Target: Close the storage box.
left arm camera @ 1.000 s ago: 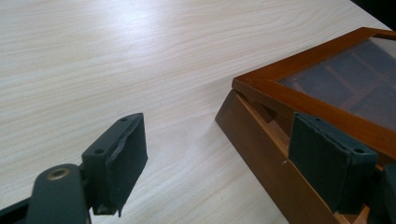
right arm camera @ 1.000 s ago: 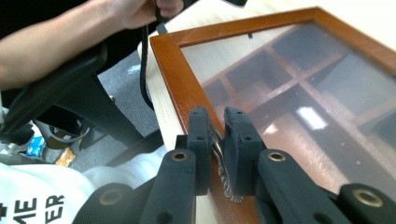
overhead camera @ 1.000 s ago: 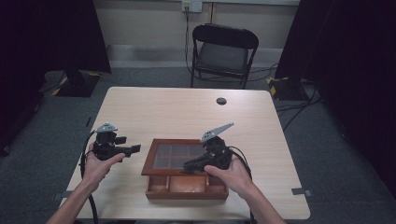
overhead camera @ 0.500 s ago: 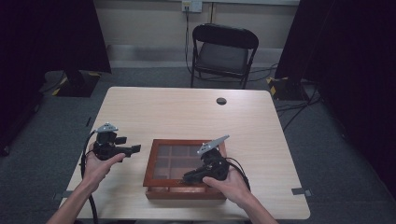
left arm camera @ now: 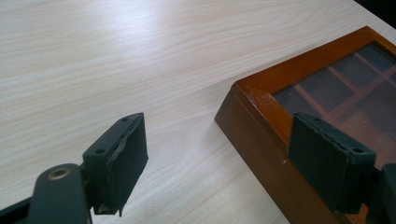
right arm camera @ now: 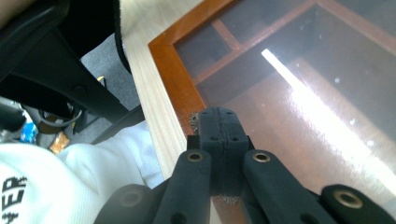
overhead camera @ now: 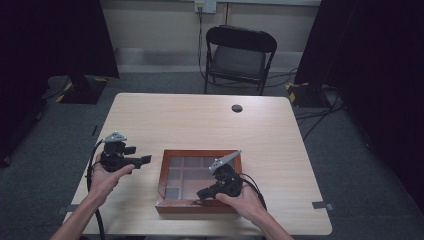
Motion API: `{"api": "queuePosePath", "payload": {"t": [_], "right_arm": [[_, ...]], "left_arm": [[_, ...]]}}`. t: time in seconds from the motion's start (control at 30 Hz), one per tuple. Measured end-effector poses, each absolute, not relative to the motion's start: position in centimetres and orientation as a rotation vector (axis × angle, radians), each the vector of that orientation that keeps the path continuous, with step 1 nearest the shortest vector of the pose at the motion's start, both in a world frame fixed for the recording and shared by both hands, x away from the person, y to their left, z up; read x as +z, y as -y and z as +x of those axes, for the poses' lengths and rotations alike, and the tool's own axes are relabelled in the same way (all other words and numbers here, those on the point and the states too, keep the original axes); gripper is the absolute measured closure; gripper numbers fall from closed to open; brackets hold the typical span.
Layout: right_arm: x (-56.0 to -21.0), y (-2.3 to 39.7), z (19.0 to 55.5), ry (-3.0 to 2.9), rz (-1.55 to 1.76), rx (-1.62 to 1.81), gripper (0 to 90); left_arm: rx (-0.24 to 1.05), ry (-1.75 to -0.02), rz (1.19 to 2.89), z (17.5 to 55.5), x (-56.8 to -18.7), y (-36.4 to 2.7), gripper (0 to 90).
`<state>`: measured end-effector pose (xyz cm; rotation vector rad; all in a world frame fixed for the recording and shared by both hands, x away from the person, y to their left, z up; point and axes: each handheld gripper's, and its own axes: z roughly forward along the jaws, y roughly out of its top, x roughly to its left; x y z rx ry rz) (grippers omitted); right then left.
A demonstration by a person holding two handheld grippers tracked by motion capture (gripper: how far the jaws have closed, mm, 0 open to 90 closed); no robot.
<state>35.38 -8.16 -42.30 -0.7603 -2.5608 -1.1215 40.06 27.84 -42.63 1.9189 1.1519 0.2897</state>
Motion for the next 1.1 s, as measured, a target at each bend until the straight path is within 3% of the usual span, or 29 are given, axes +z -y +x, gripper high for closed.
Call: {"api": "queuePosePath", "payload": {"t": [0.37, 0.4, 0.43, 0.53, 0.57, 0.73, 0.83, 1.1], "right_arm": [[-40.0, 10.4, 36.2, 2.517, -0.860, -1.333, 71.3], [-39.7, 11.0, 36.5, 2.515, -0.885, -1.362, 68.3], [-39.2, 11.9, 36.9, 2.534, -0.943, -1.393, 58.9], [-38.9, 13.1, 37.4, 2.545, -1.017, -1.406, 53.8], [-38.7, 14.7, 37.7, 2.556, -1.100, -1.401, 45.9], [-39.0, 17.7, 38.2, 2.546, -1.259, -1.420, 34.5], [-39.5, 20.0, 38.5, 2.516, -1.380, -1.408, 35.6], [-42.0, 25.2, 39.4, 2.517, -1.708, -1.339, 16.0]], "left_arm": [[0.290, -1.169, 1.916, 40.1, -42.7, -27.9, 19.8], [0.291, -1.166, 1.920, 40.2, -42.6, -27.9, 19.8], [0.293, -1.166, 1.922, 40.3, -42.6, -27.9, 19.8], [0.293, -1.170, 1.918, 40.4, -42.4, -27.9, 19.8], [0.299, -1.165, 1.916, 40.4, -42.4, -27.8, 19.8], [0.304, -1.167, 1.934, 40.6, -42.5, -27.6, 20.0], [0.303, -1.170, 1.938, 40.7, -42.5, -27.6, 20.0], [0.367, -1.187, 2.015, 40.9, -42.6, -28.4, 21.0]]}}
